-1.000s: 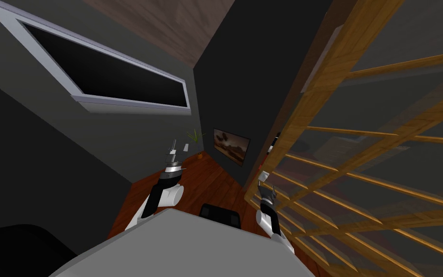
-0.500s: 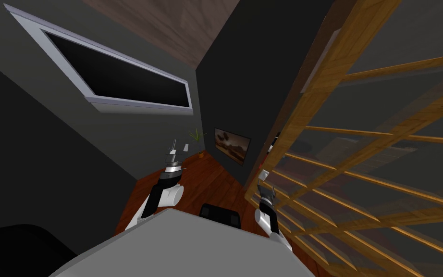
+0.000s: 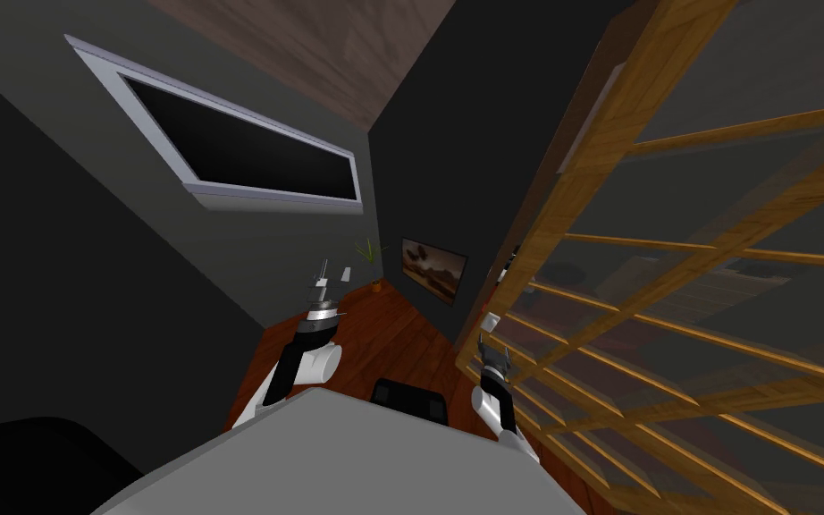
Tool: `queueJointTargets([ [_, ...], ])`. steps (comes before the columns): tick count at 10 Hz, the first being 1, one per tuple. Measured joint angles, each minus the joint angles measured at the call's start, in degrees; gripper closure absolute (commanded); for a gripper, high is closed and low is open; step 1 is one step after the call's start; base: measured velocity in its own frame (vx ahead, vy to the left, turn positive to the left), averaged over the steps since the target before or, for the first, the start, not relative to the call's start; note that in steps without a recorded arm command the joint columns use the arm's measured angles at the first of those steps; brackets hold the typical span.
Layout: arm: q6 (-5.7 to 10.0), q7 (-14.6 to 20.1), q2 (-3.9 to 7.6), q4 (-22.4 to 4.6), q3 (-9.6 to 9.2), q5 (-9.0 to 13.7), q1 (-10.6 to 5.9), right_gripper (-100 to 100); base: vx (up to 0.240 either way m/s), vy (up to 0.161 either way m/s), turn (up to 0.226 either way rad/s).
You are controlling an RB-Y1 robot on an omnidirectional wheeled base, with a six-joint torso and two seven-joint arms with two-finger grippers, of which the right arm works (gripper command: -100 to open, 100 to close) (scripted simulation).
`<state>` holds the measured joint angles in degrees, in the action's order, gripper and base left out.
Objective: Pull the door open
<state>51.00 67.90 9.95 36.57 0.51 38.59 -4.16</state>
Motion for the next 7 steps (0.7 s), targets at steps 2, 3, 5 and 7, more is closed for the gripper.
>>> queueJointTargets([
  [2, 0.1, 2.8, -0.16, 0.33, -0.48, 1.17, 0.06, -100, -0.063, -0.002, 0.026],
  [3, 0.17, 3.98, -0.23, 0.29, -0.72, 1.71, -0.03, -100, -0.028, -0.002, 0.005],
  [5, -0.13, 4.77, 0.62, 1.16, -0.74, 1.87, 0.98, -100, 0.178, -0.016, 0.039],
  [7, 0.38, 7.13, 2.3, -0.2, -0.98, 1.89, 1.32, -100, 0.216, -0.015, 0.031],
])
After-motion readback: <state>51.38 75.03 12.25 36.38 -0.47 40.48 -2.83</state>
